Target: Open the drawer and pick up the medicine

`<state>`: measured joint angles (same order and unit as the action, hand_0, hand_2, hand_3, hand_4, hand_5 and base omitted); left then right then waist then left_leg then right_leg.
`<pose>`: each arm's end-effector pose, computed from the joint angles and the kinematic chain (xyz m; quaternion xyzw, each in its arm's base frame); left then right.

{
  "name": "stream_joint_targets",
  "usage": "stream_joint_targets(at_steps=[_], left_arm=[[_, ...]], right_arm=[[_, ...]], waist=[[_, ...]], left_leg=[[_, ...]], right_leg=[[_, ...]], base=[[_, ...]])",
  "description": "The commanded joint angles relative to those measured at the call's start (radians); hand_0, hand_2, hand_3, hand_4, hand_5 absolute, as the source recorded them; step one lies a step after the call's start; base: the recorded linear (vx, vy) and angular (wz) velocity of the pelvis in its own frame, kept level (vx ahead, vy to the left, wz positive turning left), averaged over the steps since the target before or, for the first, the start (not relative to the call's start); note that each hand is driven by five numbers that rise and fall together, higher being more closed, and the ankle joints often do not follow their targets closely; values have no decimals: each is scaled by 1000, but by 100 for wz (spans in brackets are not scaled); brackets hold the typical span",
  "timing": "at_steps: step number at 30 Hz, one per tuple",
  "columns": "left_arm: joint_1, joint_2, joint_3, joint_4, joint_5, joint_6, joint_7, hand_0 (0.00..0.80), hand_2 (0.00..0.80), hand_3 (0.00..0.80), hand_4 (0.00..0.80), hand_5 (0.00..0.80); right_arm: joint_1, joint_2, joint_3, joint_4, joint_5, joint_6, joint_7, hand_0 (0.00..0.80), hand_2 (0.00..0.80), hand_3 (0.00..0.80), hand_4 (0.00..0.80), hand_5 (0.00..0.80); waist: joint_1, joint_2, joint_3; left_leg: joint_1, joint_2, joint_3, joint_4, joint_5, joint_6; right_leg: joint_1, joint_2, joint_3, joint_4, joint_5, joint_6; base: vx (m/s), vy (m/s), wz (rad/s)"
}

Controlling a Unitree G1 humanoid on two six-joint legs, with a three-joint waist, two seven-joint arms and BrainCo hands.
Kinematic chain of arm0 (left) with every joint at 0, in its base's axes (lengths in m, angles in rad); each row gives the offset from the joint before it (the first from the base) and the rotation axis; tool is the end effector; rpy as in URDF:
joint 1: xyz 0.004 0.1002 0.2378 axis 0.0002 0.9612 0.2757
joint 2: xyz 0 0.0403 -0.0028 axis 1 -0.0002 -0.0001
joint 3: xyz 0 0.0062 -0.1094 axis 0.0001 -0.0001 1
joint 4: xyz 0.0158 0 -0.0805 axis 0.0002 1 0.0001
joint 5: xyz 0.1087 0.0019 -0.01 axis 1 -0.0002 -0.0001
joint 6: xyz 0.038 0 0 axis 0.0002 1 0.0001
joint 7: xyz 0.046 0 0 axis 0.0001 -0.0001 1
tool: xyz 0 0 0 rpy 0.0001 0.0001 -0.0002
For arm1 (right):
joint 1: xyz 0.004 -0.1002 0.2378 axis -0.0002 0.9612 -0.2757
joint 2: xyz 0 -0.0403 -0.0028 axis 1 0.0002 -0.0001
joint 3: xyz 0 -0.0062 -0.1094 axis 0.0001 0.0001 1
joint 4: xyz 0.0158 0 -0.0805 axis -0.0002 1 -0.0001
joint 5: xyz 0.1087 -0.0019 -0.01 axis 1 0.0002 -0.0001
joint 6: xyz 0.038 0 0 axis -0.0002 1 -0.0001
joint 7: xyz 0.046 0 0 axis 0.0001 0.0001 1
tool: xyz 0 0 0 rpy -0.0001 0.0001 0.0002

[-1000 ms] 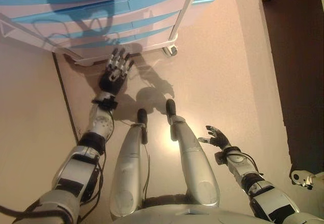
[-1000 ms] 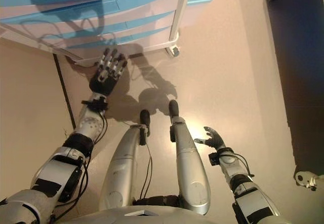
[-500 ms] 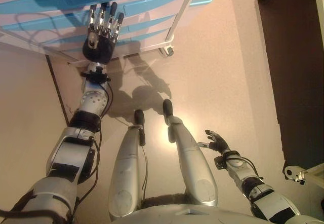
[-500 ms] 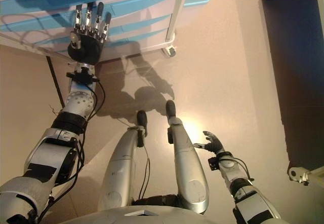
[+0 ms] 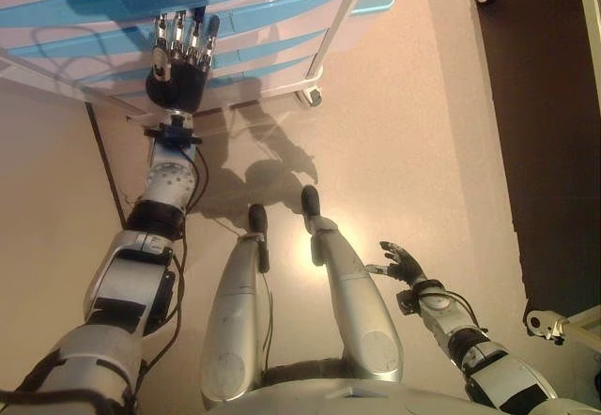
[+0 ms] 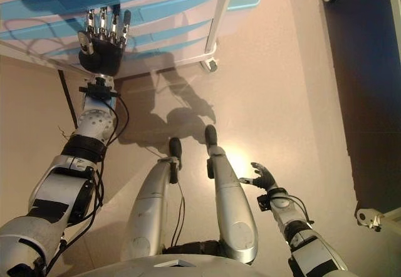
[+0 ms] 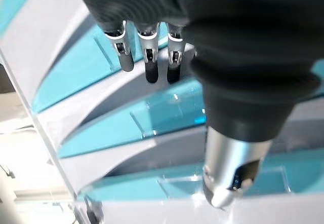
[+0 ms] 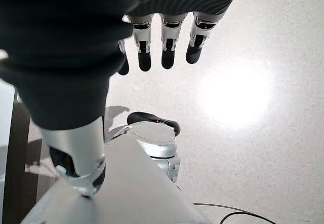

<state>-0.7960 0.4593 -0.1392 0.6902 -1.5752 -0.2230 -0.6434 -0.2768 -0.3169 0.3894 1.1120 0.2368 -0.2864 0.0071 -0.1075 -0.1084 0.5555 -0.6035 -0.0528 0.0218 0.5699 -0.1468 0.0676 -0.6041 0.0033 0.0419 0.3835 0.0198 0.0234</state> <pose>0.3491 0.2207 0.1499 -0.4418 -0.2852 -0.2446 0.8147 0.1995 -0.2146 -0.0765 -0.1501 0.2917 0.0555 0.9430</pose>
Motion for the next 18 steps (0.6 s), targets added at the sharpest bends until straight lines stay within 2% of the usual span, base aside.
stream_joint_targets(at_steps=[1, 7, 18], left_arm=[[4, 18, 8, 21, 79, 52, 17, 0, 0, 0, 0, 0], [46, 12, -14, 82, 160, 91, 39, 0, 0, 0, 0, 0], [39, 11, 2, 95, 70, 61, 34, 0, 0, 0, 0, 0]], right_arm=[[78, -22, 15, -70, 25, -7, 2, 0, 0, 0, 0, 0], [77, -30, 2, -84, 12, 5, 1, 0, 0, 0, 0, 0], [81, -31, 2, -77, 1, 2, 5, 0, 0, 0, 0, 0]], waist=[[27, 13, -35], [24, 21, -35], [19, 19, -35]], left_leg=[[57, -31, 56, -159, 30, 22], [51, -30, 60, -162, 36, 22], [52, -28, 65, -160, 33, 23]], right_leg=[[35, 64, -30, 19, -41, -39], [23, 63, -32, 24, -39, -36], [18, 63, -28, 29, -37, -33]], base=[[0, 0, 0], [0, 0, 0], [-1, 3, 0]])
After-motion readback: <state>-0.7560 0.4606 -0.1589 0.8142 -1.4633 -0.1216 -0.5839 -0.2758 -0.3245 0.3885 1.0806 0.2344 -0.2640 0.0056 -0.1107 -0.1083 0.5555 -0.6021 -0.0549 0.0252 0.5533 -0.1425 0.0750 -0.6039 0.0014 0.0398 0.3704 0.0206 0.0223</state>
